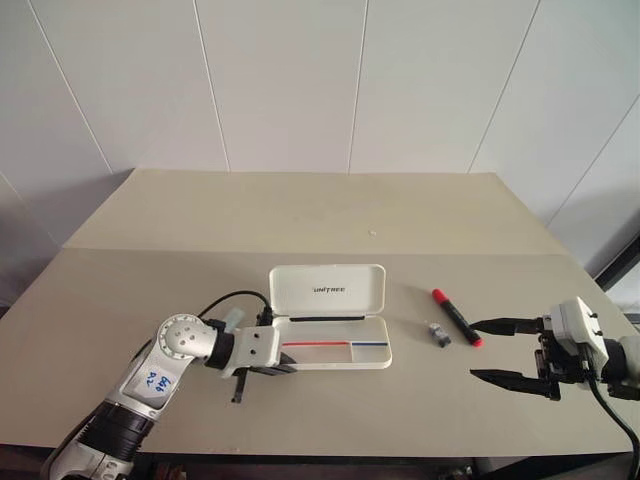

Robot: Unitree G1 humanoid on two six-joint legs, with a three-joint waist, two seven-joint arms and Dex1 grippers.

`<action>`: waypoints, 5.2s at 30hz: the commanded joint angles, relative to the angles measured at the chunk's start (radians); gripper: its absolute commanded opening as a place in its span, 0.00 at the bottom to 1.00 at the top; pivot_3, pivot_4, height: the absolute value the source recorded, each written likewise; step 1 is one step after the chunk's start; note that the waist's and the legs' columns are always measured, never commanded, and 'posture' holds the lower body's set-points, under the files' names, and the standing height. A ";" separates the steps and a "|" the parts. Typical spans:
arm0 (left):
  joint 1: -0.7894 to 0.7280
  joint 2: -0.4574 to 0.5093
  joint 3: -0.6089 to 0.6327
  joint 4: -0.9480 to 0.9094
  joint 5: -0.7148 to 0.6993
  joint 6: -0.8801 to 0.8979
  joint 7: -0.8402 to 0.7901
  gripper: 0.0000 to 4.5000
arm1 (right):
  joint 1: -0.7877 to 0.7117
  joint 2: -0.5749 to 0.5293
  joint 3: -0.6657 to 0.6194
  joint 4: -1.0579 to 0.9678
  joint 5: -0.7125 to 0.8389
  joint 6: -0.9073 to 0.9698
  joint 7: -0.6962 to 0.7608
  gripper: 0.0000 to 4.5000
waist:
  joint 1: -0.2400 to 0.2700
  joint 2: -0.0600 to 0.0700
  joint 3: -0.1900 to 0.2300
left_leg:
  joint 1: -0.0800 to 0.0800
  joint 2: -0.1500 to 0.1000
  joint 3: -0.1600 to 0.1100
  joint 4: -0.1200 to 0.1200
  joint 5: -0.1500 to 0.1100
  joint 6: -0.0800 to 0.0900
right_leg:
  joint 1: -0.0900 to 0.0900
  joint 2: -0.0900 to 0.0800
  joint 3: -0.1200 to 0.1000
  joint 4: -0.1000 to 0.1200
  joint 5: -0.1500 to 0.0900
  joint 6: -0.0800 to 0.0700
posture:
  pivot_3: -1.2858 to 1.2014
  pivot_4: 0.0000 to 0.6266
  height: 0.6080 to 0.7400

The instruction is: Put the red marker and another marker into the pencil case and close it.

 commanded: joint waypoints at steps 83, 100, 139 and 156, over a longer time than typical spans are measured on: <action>-0.009 0.095 0.391 0.144 -0.541 0.126 -0.318 1.00 | -0.308 0.261 0.118 -0.105 -0.145 0.332 -0.633 0.31 | -0.017 0.005 0.002 | 0.000 0.001 0.000 -0.005 0.000 0.000 | -0.003 0.001 0.000 0.000 0.000 -0.002 | 0.52 0.24 1.00; 0.025 0.099 0.409 0.191 -0.526 0.046 -0.292 1.00 | -0.544 0.231 0.566 -0.120 -0.286 0.274 -0.356 0.31 | -0.011 0.004 0.002 | -0.001 0.002 0.000 -0.006 0.000 -0.001 | -0.004 0.000 -0.001 -0.002 -0.001 -0.003 | 0.52 0.24 1.00; 0.130 0.071 0.437 0.028 -0.443 0.090 0.032 1.00 | -0.535 0.345 0.462 -0.207 -0.163 0.333 -0.234 0.99 | -0.009 0.004 0.002 | -0.014 0.001 -0.001 -0.002 0.001 -0.003 | -0.020 0.000 -0.001 0.008 -0.001 -0.004 | 0.52 0.24 1.00; 0.244 0.039 0.442 -0.111 -0.325 0.479 0.525 1.00 | -0.378 0.242 0.340 -0.274 -0.103 0.375 -0.324 0.99 | -0.003 0.004 0.002 | -0.013 0.001 -0.001 0.001 0.001 -0.002 | -0.019 0.000 -0.001 0.009 -0.001 -0.004 | 0.52 0.24 1.00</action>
